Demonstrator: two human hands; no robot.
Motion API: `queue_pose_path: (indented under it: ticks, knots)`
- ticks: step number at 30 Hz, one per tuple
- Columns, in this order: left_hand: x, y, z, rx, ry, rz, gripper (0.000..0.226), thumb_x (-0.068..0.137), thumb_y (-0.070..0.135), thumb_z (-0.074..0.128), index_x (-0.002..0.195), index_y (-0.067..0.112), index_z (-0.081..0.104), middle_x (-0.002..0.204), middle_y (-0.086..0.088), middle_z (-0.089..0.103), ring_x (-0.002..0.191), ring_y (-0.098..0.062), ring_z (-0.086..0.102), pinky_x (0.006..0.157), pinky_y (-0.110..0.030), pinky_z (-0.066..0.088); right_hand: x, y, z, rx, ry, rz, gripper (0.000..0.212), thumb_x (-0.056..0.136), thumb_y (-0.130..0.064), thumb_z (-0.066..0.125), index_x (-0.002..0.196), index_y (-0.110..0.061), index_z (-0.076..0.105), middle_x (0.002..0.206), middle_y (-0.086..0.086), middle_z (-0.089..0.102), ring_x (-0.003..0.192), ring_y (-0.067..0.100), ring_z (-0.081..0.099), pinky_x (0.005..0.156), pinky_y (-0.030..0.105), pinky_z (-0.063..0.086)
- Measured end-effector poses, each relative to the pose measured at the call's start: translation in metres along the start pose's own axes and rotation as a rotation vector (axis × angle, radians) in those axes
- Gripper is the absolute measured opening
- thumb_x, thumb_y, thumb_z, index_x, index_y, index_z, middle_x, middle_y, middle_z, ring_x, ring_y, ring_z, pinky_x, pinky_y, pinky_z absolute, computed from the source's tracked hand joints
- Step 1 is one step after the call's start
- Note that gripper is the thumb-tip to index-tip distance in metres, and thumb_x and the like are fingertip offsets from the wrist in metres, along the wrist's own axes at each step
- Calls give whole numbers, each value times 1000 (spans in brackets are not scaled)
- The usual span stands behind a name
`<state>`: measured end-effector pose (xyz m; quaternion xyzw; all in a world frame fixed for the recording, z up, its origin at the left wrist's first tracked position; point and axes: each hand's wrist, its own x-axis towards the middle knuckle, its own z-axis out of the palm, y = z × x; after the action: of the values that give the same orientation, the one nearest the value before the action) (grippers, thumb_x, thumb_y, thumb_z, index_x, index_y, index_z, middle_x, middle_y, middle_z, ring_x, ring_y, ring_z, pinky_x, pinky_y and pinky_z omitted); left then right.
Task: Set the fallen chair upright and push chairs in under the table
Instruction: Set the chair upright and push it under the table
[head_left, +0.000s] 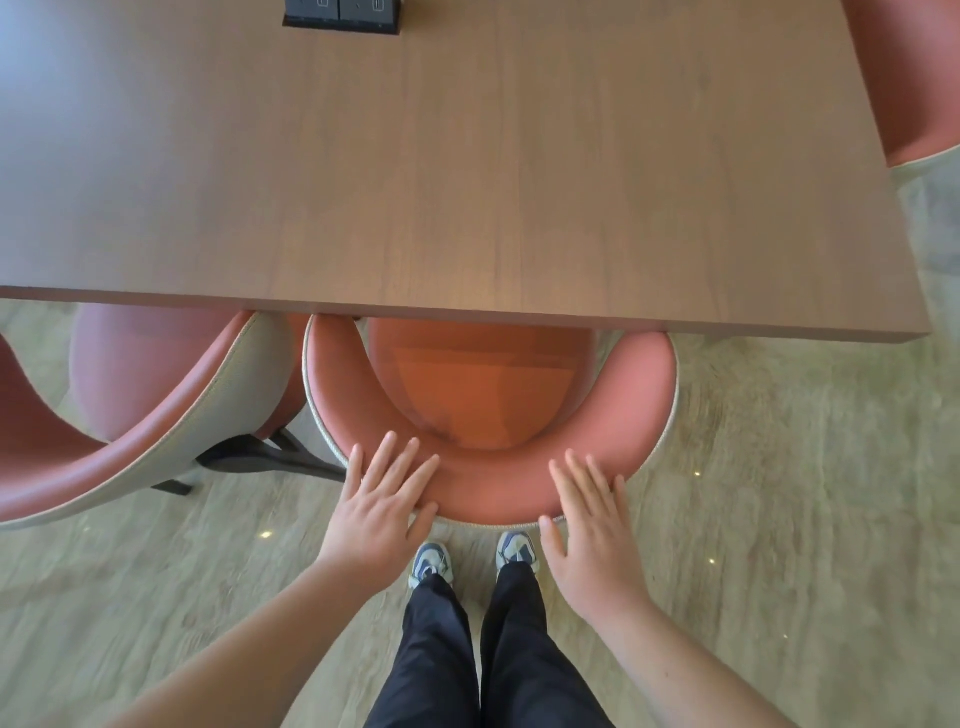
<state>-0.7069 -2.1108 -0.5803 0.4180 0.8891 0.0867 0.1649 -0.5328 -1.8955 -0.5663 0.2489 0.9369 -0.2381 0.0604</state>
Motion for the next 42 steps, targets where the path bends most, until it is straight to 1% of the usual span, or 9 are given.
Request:
queue_pose_path:
  ticks: [11,17,25,28,31,33,35,37,42]
  knots:
    - [5,-7,7,46,23,43,52,102,43,39,138,17,65,135,-7,66,141,-36,45,123,-64,13,2,10,10,-204,-63,-43,55,102,-39,37,152,-18,40,159,3,42,153,26,23,124,53,4]
    - [3,-5,5,53,6,38,57,103,45,34,141,16,64,138,-9,65,144,-38,47,124,-67,16,1,7,10,-231,-67,-32,58,102,-41,32,154,-16,38,160,6,41,153,27,22,124,56,8]
    - [-1,-6,4,90,-164,-134,78,99,66,3,166,32,24,178,-10,12,162,-35,-13,123,-62,-13,-6,-8,17,-209,-56,65,63,102,-42,11,161,-20,8,170,4,8,156,22,-5,125,47,-4]
    - [1,-7,5,5,-182,-147,74,101,66,11,165,32,25,178,-7,5,161,-31,-21,121,-59,-16,-1,-8,18,-16,-13,83,62,104,-43,27,160,-22,13,168,-6,5,155,14,-9,125,41,-7]
    - [0,-5,8,-274,64,-285,63,102,48,54,160,26,39,177,-9,12,163,-27,-8,128,-55,-1,4,-3,9,339,277,237,55,96,-17,61,149,-17,45,162,0,35,153,20,22,123,44,23]
    - [5,-4,5,-573,240,-584,76,99,36,67,164,27,29,177,-6,10,163,-26,4,127,-53,18,16,6,3,437,442,428,62,91,-7,67,148,-11,43,159,11,39,149,28,31,119,46,29]
    - [15,-3,0,-850,217,-884,83,102,35,62,168,22,13,174,-8,24,156,-30,28,119,-50,35,29,10,-1,526,351,647,75,95,-14,63,158,-8,23,167,14,22,154,27,19,122,43,20]
    - [22,-1,-2,-917,141,-973,80,106,37,56,167,16,9,152,-6,53,132,-36,57,96,-43,51,35,11,0,561,241,700,80,100,-18,57,161,-7,6,171,11,6,156,22,6,122,37,12]
    - [28,-2,-4,-922,163,-981,68,105,33,56,161,14,23,140,-13,63,112,-37,66,84,-41,52,35,5,2,531,229,692,81,101,-22,54,161,-9,0,171,12,3,156,25,9,120,39,18]
